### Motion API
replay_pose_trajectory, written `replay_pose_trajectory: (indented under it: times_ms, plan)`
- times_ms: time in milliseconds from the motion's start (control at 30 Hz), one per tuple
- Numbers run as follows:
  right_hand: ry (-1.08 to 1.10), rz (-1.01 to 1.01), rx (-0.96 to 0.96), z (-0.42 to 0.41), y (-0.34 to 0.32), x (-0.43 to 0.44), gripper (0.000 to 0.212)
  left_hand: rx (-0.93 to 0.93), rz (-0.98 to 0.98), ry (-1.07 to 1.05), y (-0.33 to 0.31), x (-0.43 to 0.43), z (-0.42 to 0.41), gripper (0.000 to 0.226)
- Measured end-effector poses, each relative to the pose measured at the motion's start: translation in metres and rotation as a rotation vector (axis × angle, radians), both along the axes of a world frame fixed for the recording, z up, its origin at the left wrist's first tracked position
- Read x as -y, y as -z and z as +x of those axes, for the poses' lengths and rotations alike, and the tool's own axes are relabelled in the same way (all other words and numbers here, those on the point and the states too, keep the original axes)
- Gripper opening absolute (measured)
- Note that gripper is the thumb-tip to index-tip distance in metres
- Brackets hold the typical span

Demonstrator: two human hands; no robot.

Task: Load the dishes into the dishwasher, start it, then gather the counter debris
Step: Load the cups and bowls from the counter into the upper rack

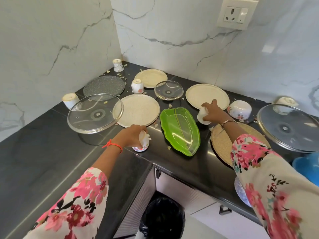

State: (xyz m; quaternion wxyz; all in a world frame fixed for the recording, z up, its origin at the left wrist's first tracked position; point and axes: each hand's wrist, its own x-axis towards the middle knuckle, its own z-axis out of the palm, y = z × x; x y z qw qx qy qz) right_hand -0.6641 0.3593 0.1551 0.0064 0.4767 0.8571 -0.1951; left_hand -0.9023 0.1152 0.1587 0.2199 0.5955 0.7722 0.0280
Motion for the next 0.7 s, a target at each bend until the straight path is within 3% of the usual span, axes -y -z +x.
replay_pose_trajectory:
  times_ms: [233,500,700]
  plan:
    - [0.02,0.052,-0.177,0.046,-0.047,0.064,0.063,0.044,0.123,-0.071,-0.025,0.039,0.044,0.058]
    - [-0.029,0.035,-0.273,0.131,-0.045,0.238,0.054,0.02,0.164,-0.045,-0.007,0.142,0.144,0.061]
    - [0.022,-0.011,-0.105,0.222,-0.01,0.382,0.057,0.064,0.13,0.001,0.022,0.244,0.247,0.058]
